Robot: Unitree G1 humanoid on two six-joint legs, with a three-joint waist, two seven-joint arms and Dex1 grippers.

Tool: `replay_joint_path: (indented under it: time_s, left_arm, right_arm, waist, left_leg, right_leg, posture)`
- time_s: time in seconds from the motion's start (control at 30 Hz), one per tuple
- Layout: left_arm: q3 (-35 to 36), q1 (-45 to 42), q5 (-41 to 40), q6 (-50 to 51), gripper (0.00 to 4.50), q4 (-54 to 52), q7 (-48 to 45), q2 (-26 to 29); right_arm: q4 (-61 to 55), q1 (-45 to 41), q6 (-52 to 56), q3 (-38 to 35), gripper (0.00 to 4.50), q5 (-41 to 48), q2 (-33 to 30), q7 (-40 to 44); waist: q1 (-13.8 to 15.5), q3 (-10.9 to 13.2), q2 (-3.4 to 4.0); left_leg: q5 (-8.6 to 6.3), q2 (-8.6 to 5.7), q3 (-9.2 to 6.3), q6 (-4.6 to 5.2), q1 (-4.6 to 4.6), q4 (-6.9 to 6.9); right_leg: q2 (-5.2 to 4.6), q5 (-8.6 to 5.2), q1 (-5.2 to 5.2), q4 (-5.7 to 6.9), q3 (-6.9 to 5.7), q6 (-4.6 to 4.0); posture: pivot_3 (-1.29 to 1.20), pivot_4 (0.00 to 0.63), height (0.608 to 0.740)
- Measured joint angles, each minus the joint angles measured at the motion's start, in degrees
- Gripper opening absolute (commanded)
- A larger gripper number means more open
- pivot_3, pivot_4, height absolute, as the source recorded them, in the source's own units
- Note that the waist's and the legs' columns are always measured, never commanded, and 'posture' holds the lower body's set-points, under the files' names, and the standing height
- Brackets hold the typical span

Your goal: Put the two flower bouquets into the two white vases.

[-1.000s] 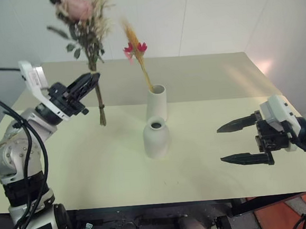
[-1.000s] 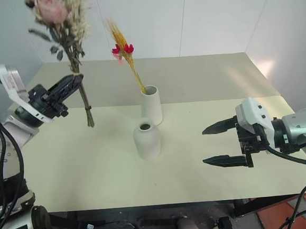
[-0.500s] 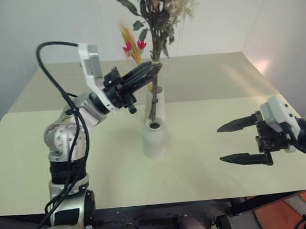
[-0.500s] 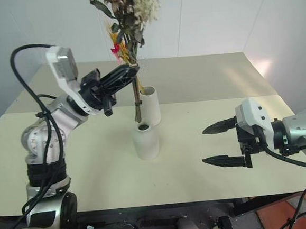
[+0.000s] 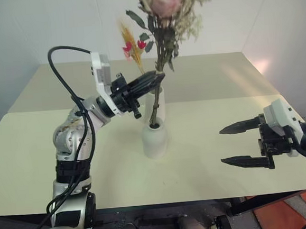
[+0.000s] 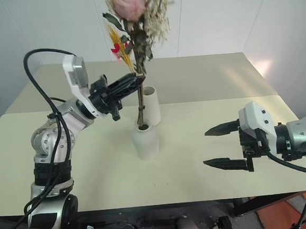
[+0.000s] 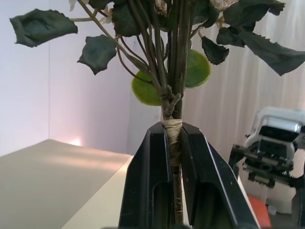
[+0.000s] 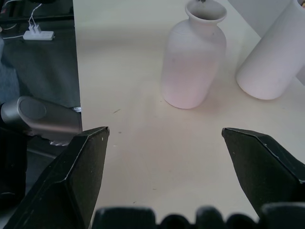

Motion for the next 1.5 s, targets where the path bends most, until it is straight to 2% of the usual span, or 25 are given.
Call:
replay_joint_path:
  time_s: [0.3,0.57,0.7,0.93,1.17,1.5]
  left_arm:
    - [-3.12,2.35,3.27,-2.55,0.08,1.01,-0.43,-1.43]
    - [-3.15,3.82,3.98,-2.55,0.08,1.48,-0.53,-1.11]
    - [-3.34,5.29,4.71,-2.46,0.08,1.51,-1.58,1.50]
    - [-3.56,6.40,5.75,-1.21,2.31,1.92,-2.30,4.44]
    - [-2.91,10.70,5.25,-0.32,4.48,0.56,-5.18,10.31]
    - [3.99,18.13,4.01,0.28,4.48,-4.05,-8.80,21.72]
  right_arm:
    - [-0.87,0.09,0.00,-0.11,4.50,0.67,-0.15,-0.23]
    - [-2.16,1.19,0.00,-1.83,4.50,0.95,-0.16,-0.54]
    - [-2.25,1.38,0.15,-2.01,4.50,0.97,-0.16,-0.78]
    - [-2.31,1.38,0.34,-2.15,4.50,1.00,-0.24,-1.46]
    - [-2.10,1.48,0.33,-2.22,4.50,0.98,-0.41,-1.28]
    - [-0.25,3.18,-0.30,-2.54,4.50,0.13,-0.52,-0.44]
  waist:
    - [0.00,0.00,0.00]
    - [0.00,0.00,0.00]
    - [-0.08,0.00,0.00]
    - [0.00,0.00,0.00]
    - [-0.17,0.00,0.00]
    - [-0.09,0.00,0.00]
  left_leg:
    - [0.00,0.00,0.00,0.00,0.00,0.00]
    - [0.00,0.00,0.00,0.00,0.01,0.00]
    - [0.00,0.01,0.00,0.00,0.02,0.00]
    - [0.00,0.00,0.00,0.00,0.01,0.00]
    - [0.00,0.03,0.00,0.00,0.05,-0.02]
    - [0.00,0.05,0.02,0.00,0.04,-0.03]
  right_leg:
    - [0.00,0.00,0.01,0.00,0.00,0.00]
    - [0.01,0.00,0.01,-0.01,0.00,0.01]
    - [0.00,0.00,0.01,-0.01,0.00,0.01]
    - [0.00,-0.01,0.01,-0.02,0.00,0.01]
    - [0.00,-0.01,0.00,-0.01,-0.01,0.00]
    - [-0.01,-0.03,-0.03,-0.03,-0.02,-0.02]
  posture:
    - [0.00,0.150,0.740]
    - [0.00,0.150,0.740]
    - [0.00,0.150,0.740]
    - [0.00,0.150,0.740]
    - [0.00,0.150,0.740]
    - [0.00,0.150,0.740]
